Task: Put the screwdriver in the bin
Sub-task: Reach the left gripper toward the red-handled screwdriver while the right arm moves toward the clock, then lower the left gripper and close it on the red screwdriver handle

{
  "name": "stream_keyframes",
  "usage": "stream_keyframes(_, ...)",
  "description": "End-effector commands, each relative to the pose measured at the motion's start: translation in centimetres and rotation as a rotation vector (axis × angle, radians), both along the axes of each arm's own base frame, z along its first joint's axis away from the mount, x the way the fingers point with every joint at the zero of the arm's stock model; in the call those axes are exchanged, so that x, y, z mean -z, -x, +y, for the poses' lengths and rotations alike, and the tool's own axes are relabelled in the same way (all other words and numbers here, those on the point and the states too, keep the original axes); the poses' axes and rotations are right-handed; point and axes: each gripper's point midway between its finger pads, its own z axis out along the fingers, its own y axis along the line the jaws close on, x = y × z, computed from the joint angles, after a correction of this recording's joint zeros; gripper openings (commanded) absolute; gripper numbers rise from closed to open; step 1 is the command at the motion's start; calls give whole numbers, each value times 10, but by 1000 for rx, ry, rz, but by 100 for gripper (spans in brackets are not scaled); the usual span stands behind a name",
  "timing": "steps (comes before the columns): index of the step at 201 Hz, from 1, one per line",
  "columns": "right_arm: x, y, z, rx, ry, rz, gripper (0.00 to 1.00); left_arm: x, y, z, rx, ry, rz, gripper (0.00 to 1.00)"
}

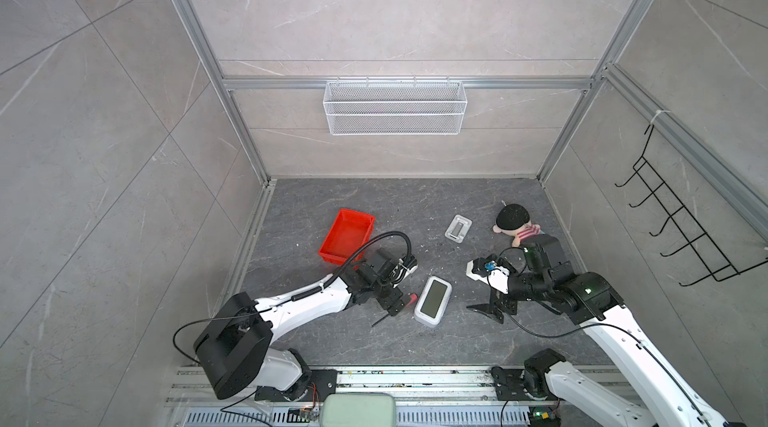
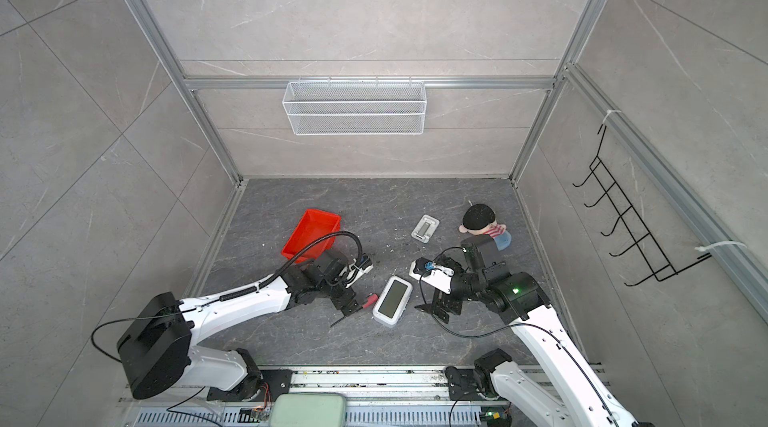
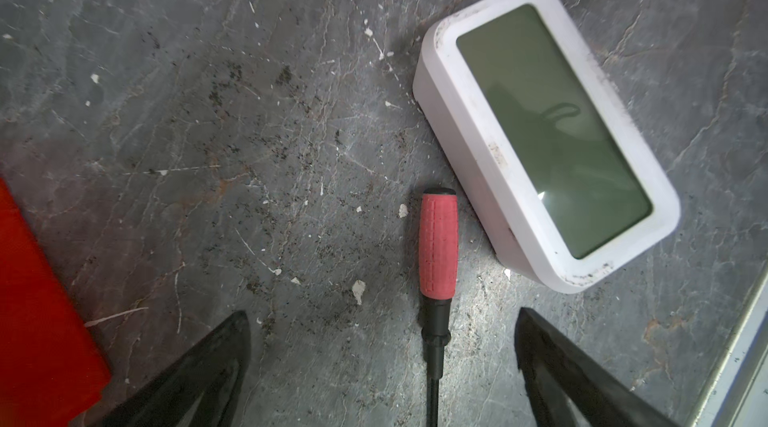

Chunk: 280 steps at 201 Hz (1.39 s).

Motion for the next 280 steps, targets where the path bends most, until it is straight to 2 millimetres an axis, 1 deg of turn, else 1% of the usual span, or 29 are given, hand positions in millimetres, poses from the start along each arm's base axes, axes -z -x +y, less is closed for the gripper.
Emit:
stream_keyframes(1,-5,-1,2,-15,25,-15,99,5,-3,-4,-17,-41,25,100)
stream_keyframes(23,-2,-3,6,-25,36,-13,99,17,1,-10,9,-51,71,100)
stream_keyframes(40,-1,-3,9,-29,42,-10,99,29,8,-12,27,-83,137,100)
stream_keyframes(64,0,-4,12,-31,46,-9,99,41,12,-17,46,-108,196,96)
stream_keyframes(77,0,-5,12,-26,51,-12,99,47,15,-20,56,-122,232,92)
stream_keyframes(100,2,-5,11,-16,58,-14,99,55,15,-22,54,-148,261,87)
stream_keyframes(145,4,-4,14,-6,48,-14,99,66,11,-19,19,-173,268,65)
stream_keyframes(171,3,-5,14,-6,53,-19,99,66,10,-18,5,-174,266,46)
stream_keyframes(199,2,-6,16,-5,51,-19,99,66,10,-18,0,-174,263,23)
stream_keyframes(228,0,-7,18,-2,43,-21,99,66,10,-17,-3,-175,263,2)
stream_keyframes(234,0,-7,18,-2,43,-22,99,66,10,-18,-3,-173,262,0)
stream_keyframes(280,-1,-7,19,3,36,-22,99,61,9,-18,2,-170,250,0)
